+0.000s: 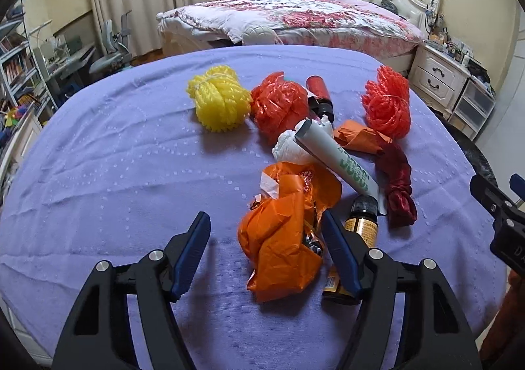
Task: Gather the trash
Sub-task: 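Grasp the orange plastic bag with the left gripper while the right gripper reaches toward the dark red ribbon, then grasp the dark red ribbon with the right gripper while the left gripper lifts the orange bag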
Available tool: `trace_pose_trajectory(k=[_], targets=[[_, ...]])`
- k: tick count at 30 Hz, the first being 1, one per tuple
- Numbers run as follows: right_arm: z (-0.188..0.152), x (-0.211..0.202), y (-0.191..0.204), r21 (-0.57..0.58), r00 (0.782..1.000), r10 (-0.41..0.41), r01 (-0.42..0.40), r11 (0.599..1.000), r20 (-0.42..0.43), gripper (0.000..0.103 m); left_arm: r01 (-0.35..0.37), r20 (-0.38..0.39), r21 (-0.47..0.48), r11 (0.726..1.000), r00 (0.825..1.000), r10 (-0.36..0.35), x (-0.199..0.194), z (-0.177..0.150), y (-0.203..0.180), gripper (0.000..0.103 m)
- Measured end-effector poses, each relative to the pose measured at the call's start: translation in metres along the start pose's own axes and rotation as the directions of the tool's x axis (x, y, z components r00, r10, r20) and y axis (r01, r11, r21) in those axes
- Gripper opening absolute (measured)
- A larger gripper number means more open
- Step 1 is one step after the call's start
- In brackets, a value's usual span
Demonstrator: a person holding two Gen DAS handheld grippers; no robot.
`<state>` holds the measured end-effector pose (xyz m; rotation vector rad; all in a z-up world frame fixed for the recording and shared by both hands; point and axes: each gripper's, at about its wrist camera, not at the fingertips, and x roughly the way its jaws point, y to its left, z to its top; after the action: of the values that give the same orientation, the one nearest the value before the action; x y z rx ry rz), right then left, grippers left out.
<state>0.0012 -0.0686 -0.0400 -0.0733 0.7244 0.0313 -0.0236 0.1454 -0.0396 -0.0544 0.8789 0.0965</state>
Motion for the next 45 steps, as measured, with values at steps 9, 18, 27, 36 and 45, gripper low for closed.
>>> trace_pose_trajectory(k=[9, 18, 27, 36, 45], targets=[[0.001, -0.003, 0.008, -0.018, 1.0, 0.015, -0.015, 1.0, 0.007, 0.094, 0.034, 0.033, 0.015, 0.999, 0.999, -0.035, -0.016, -0.008, 0.003, 0.046], [0.004, -0.004, 0.032, -0.057, 0.995, 0.101, -0.102, 0.993, -0.019, 0.075, -0.021, 0.08, -0.027, 0.999, 0.997, 0.023, -0.035, -0.007, 0.031, 0.046], [0.012, 0.006, 0.072, -0.115, 0.983, 0.18, -0.184, 0.976, -0.045, 0.059, -0.124, 0.117, -0.088, 0.988, 0.984, 0.134, -0.038, 0.001, 0.067, 0.046], [0.007, 0.025, 0.082, -0.097, 0.965, 0.233, -0.246, 0.964, -0.123, 0.025, -0.122, 0.113, -0.119, 0.985, 0.984, 0.136, -0.029, 0.004, 0.076, 0.046], [0.005, 0.008, 0.066, -0.091, 0.972, 0.221, -0.228, 0.969, -0.08, 0.023, -0.09, 0.144, -0.105, 0.99, 0.984, 0.105, -0.035, 0.004, 0.061, 0.046]])
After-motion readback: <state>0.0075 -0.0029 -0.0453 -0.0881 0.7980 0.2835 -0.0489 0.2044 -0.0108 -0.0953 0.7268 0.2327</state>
